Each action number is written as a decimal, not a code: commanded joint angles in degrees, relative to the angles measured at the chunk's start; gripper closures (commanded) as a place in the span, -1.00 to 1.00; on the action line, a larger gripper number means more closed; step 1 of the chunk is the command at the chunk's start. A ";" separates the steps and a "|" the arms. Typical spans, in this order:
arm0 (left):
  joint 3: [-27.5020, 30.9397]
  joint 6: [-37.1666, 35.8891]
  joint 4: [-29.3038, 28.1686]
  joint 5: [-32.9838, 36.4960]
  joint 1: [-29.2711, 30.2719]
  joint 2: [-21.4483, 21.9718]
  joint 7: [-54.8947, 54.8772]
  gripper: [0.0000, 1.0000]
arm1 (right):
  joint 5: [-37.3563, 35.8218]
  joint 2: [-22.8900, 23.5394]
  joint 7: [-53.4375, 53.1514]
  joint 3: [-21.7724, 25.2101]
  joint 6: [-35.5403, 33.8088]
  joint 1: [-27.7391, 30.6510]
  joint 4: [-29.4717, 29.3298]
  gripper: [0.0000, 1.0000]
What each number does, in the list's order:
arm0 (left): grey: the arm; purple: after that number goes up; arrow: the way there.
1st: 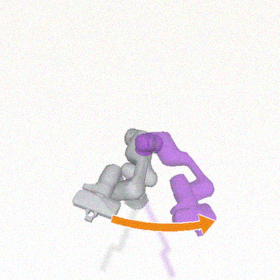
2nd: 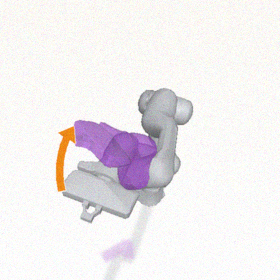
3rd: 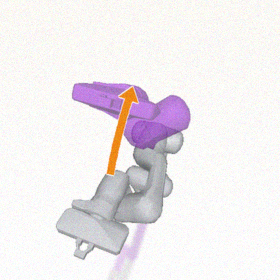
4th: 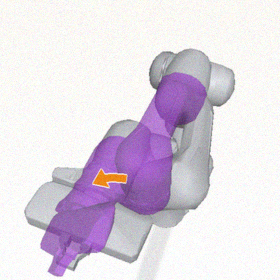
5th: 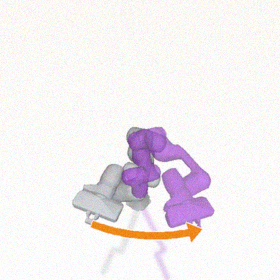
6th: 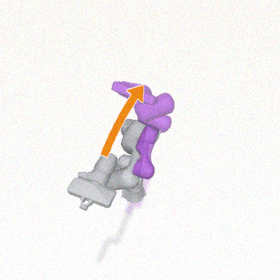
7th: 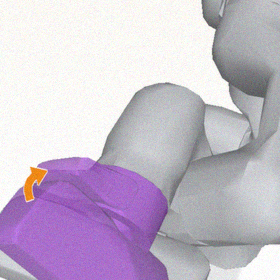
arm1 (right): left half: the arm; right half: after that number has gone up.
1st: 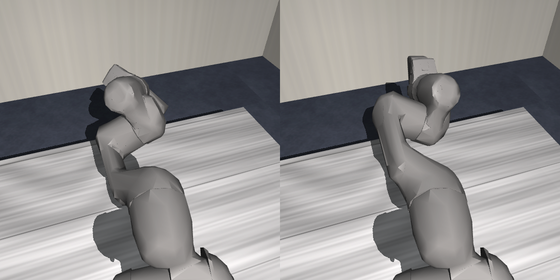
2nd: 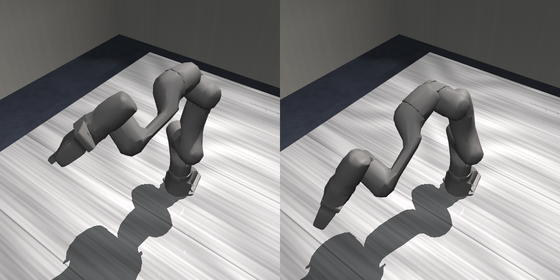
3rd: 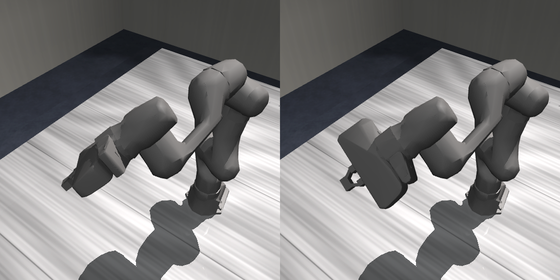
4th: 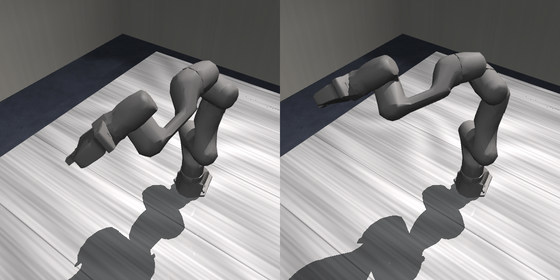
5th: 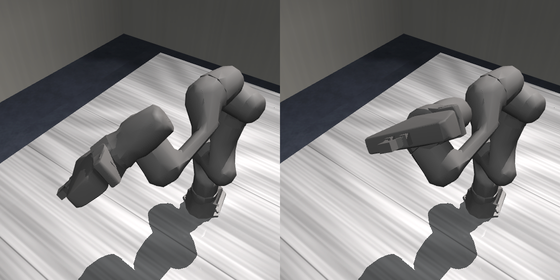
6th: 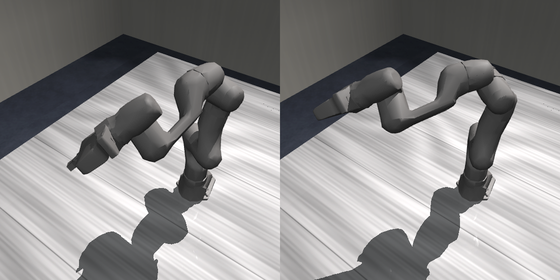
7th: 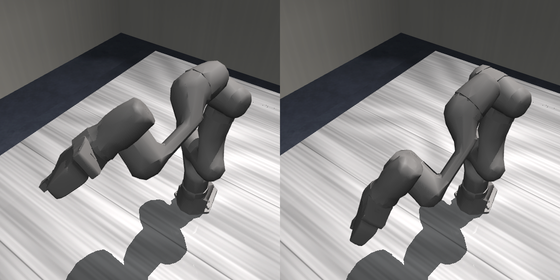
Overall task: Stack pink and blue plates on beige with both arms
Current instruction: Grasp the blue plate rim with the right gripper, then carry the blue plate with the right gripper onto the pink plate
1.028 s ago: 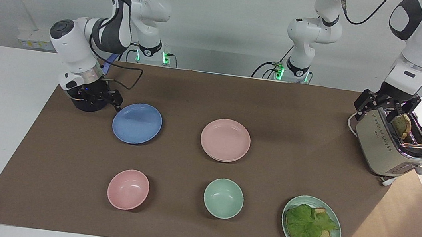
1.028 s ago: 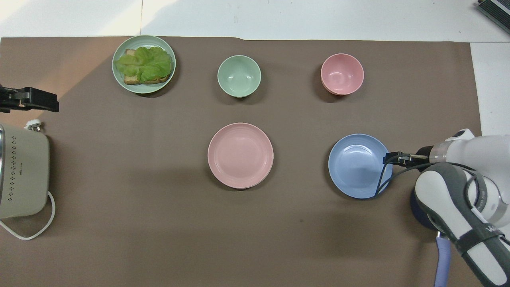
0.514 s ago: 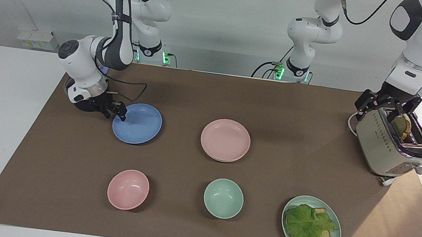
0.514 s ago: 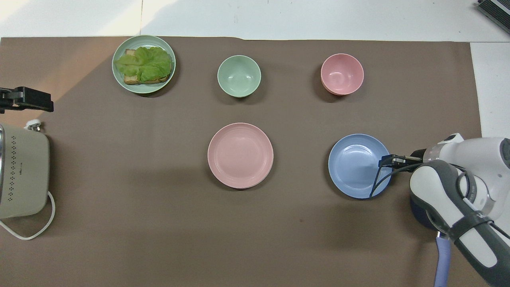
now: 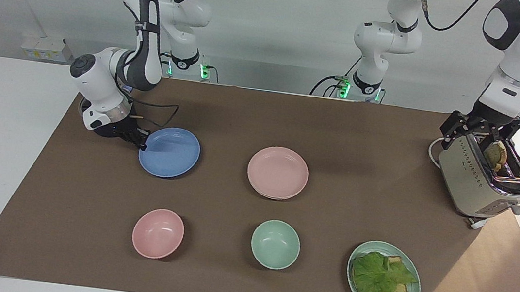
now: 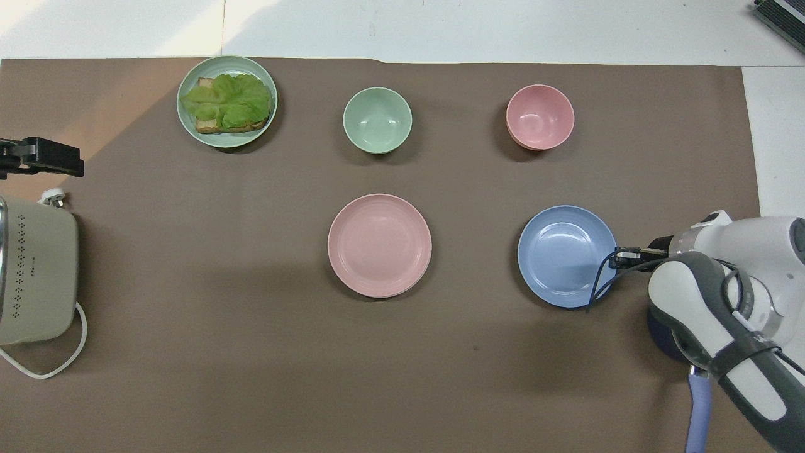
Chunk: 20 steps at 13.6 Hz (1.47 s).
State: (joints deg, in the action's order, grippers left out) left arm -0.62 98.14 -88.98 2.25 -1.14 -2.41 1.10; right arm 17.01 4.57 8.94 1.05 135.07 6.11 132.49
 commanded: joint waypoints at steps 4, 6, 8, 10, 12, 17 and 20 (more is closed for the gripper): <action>0.26 -0.59 -0.40 0.47 -0.18 0.74 -0.40 -1.00 | 1.80 -2.90 -0.40 -1.05 -14.47 -1.36 -10.83 1.00; 0.26 -0.59 -0.40 0.56 -0.18 0.74 -0.40 -1.00 | 1.80 -2.90 -3.47 -1.05 -15.19 -5.21 -11.72 1.00; 0.26 -0.59 -0.40 0.56 -0.18 0.74 -0.40 -1.00 | 1.80 -2.99 -8.38 -1.05 -13.71 -10.48 -11.46 1.00; 0.26 -0.59 -0.40 0.47 -0.18 0.74 -0.40 -1.00 | 1.89 -2.64 -13.05 -1.05 -8.89 -14.61 -11.46 1.00; 0.26 -0.59 -0.40 0.47 -0.18 0.74 -0.40 -1.00 | 1.97 -1.41 -17.88 -1.14 -6.06 -18.84 -11.46 1.00; 0.26 -0.59 -0.40 0.47 -0.18 0.74 -0.40 -1.00 | 5.84 2.89 -22.28 -1.14 1.58 -26.67 -11.37 1.00; 0.26 -0.59 -0.40 0.47 -0.18 0.74 -0.40 -1.00 | 5.93 6.41 -27.55 -1.14 7.73 -30.89 -11.63 1.00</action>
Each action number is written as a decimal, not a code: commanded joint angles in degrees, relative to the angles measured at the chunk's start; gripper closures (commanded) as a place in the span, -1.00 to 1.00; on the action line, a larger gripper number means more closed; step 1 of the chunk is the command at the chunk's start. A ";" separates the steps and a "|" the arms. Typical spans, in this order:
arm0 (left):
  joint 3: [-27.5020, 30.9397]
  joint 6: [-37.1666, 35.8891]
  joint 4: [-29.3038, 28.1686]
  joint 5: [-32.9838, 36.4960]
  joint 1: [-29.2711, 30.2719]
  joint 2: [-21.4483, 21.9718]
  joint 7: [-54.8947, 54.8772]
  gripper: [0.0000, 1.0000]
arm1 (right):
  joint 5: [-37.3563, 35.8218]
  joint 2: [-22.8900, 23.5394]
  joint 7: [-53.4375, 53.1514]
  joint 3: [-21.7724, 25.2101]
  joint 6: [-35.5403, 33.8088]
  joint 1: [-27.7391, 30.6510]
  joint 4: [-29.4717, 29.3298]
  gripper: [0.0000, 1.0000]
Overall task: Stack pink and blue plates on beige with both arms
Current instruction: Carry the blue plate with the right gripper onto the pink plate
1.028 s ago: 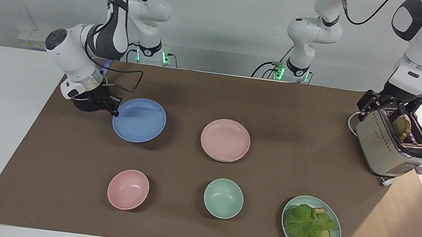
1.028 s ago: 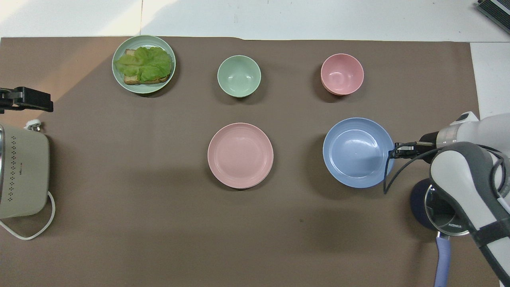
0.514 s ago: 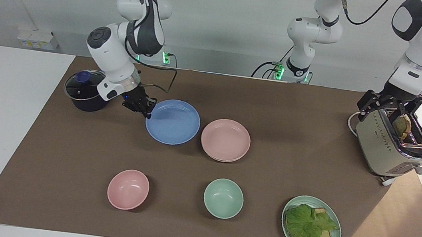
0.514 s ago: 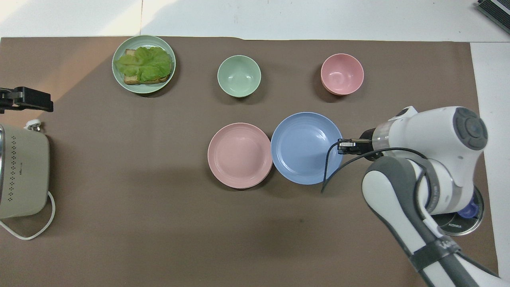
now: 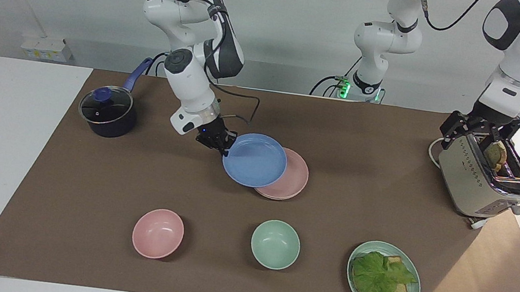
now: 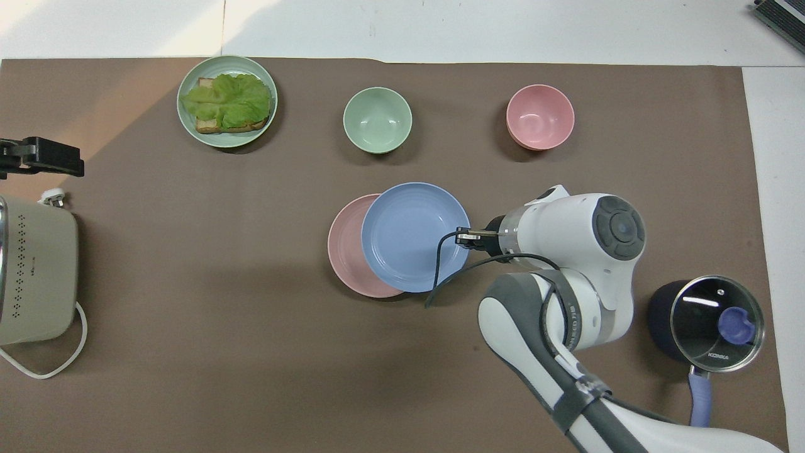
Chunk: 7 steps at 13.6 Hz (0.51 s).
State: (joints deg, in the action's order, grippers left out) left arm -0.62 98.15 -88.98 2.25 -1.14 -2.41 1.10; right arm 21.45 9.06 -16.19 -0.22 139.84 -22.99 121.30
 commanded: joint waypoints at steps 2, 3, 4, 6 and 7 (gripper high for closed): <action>0.26 -0.59 -0.40 0.56 -0.18 0.74 -0.40 -1.00 | 1.58 3.59 -3.32 0.04 4.46 -2.41 -0.89 1.00; 0.26 -0.59 -0.40 0.47 -0.18 0.74 -0.40 -1.00 | 1.58 3.86 -3.75 -0.13 4.73 -2.41 -1.24 1.00; 0.26 -0.59 -0.40 0.47 -0.18 0.74 -0.40 -1.00 | 1.58 4.21 -4.37 -0.31 4.65 -2.41 -2.03 1.00; 0.26 -0.59 -0.40 0.47 -0.18 0.74 -0.40 -1.00 | 1.58 5.26 -5.95 -1.44 4.74 -2.76 -2.91 1.00; 0.26 -0.59 -0.40 0.56 -0.18 0.74 -0.40 -1.00 | 1.58 5.62 -6.91 -1.63 4.82 -2.85 -3.09 1.00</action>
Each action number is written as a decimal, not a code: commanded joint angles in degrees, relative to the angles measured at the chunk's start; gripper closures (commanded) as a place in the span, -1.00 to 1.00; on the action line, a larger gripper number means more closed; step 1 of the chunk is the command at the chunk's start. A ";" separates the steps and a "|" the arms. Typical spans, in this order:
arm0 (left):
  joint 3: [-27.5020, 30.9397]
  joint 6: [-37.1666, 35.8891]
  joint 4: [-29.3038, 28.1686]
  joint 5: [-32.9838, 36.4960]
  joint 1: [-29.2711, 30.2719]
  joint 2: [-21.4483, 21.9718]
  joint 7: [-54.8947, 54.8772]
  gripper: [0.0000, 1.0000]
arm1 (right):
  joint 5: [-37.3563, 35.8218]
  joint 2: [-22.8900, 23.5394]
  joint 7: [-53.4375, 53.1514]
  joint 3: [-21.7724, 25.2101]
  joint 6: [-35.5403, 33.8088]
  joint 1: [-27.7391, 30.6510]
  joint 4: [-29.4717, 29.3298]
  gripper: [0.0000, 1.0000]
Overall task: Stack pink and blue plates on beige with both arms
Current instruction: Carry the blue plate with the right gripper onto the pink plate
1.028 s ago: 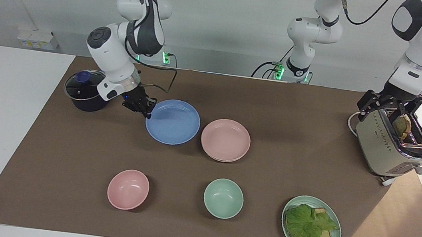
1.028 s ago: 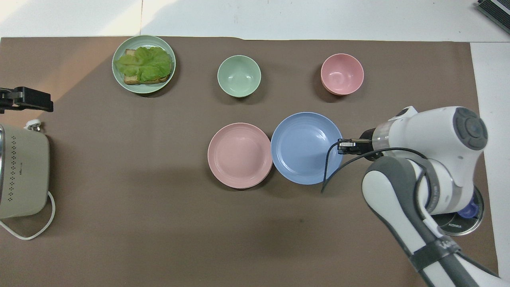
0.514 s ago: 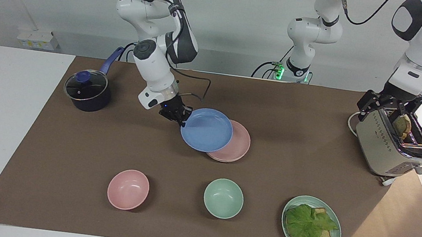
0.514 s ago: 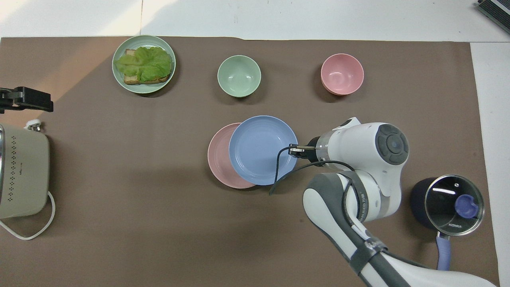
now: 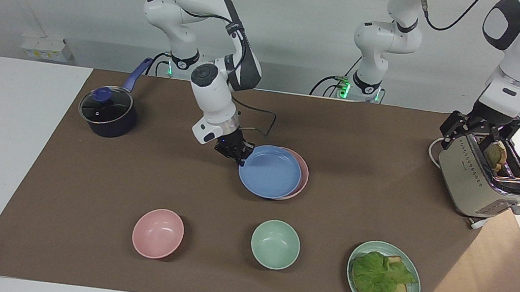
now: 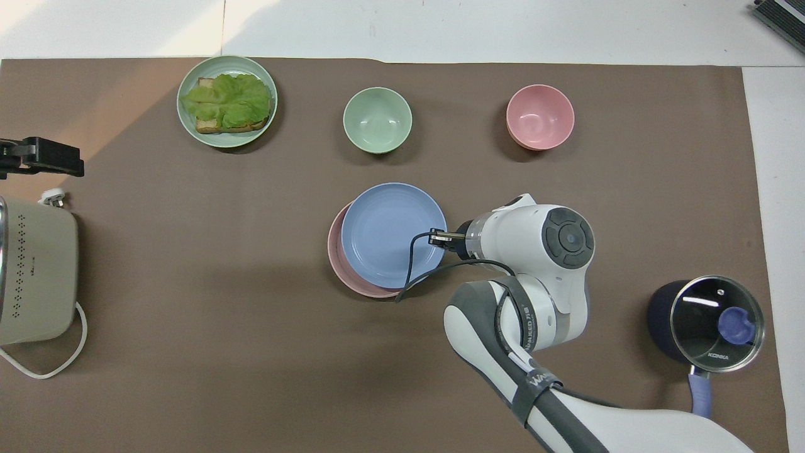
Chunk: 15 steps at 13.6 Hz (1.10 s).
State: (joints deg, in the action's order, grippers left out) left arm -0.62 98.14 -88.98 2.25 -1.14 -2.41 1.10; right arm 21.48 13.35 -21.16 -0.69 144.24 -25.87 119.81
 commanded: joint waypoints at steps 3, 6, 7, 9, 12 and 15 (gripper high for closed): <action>0.26 -0.59 -0.40 0.47 -0.18 0.74 -0.40 -1.00 | 1.55 1.41 -2.92 -2.21 0.25 -0.76 -1.33 1.00; 0.26 -0.59 -0.40 0.56 -0.18 0.74 -0.40 -1.00 | 1.55 1.41 -2.57 -2.12 0.16 -0.67 -1.07 1.00; 0.26 -0.59 -0.40 0.47 -0.18 0.74 -0.40 -1.00 | 1.55 1.41 -2.57 -2.12 -0.01 -0.67 -1.07 0.91; 0.26 -0.59 -0.40 0.47 -0.18 0.74 -0.40 -1.00 | 1.55 1.32 -2.40 -2.12 -0.72 -0.59 -1.07 0.05; 0.26 -0.59 -0.40 0.47 -0.18 0.74 -0.40 -1.00 | 1.37 1.06 -2.31 -2.03 -2.74 -0.23 -0.98 -0.37; 0.26 -0.59 -0.40 0.56 -0.18 0.74 -0.40 -1.00 | 0.50 -0.69 -2.31 -1.77 -4.93 0.11 -1.24 -1.00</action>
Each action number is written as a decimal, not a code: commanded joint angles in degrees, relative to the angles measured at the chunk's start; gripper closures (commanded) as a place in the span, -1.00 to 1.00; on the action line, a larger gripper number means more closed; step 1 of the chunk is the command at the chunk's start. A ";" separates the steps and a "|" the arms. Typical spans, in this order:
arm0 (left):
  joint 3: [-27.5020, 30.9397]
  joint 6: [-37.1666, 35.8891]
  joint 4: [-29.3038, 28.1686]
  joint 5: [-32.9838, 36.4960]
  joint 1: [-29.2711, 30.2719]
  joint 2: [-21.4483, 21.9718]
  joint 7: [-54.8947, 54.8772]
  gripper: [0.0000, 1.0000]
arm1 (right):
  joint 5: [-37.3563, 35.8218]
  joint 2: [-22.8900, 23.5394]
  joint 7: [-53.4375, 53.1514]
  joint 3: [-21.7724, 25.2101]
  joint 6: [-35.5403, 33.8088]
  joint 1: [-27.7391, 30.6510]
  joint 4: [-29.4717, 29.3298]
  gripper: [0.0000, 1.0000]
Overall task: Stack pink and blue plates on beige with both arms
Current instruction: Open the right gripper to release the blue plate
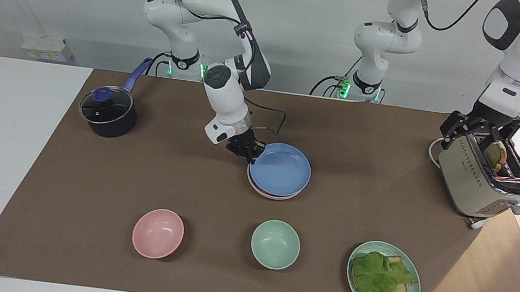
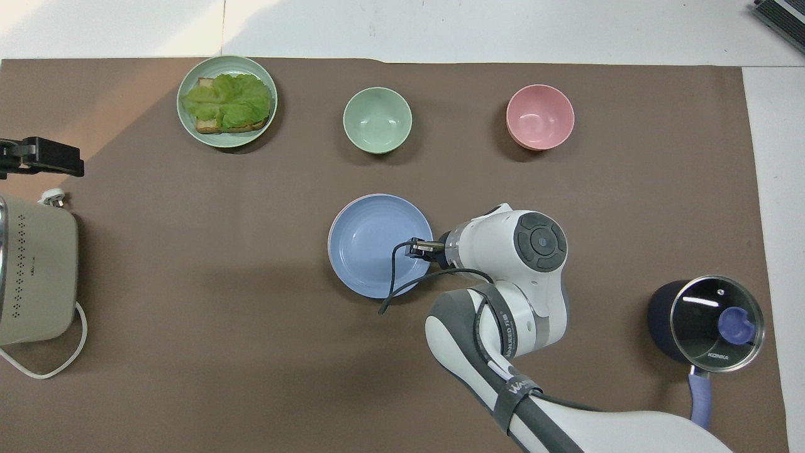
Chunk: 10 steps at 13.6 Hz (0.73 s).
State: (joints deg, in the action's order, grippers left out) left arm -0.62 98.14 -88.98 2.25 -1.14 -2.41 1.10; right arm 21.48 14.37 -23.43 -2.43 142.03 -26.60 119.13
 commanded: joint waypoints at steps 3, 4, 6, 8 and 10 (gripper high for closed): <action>0.26 -0.59 -0.40 0.47 -0.18 0.74 -0.40 -1.00 | -1.26 -6.44 0.40 0.33 -8.24 4.00 -0.66 -1.00; 0.26 -0.59 -0.40 0.47 -0.18 0.74 -0.40 -1.00 | -4.23 -8.02 0.49 0.33 -10.35 5.41 -1.09 -1.00; 0.26 -0.59 -0.40 0.47 -0.18 0.74 -0.40 -1.00 | -9.25 -11.62 0.84 0.24 -15.70 10.23 -1.97 -1.00; 0.26 -0.59 -0.40 0.47 -0.18 0.74 -0.40 -1.00 | -12.50 -14.27 1.98 0.50 -21.51 14.62 -4.25 -1.00; 0.26 -0.59 -0.40 0.47 -0.18 0.74 -0.40 -1.00 | -18.03 -15.25 4.25 0.33 -26.96 20.86 -8.28 -1.00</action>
State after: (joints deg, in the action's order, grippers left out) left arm -0.62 98.14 -88.98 2.25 -1.14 -2.41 1.10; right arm 7.45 -0.26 -21.79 -1.60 119.44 -10.51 114.05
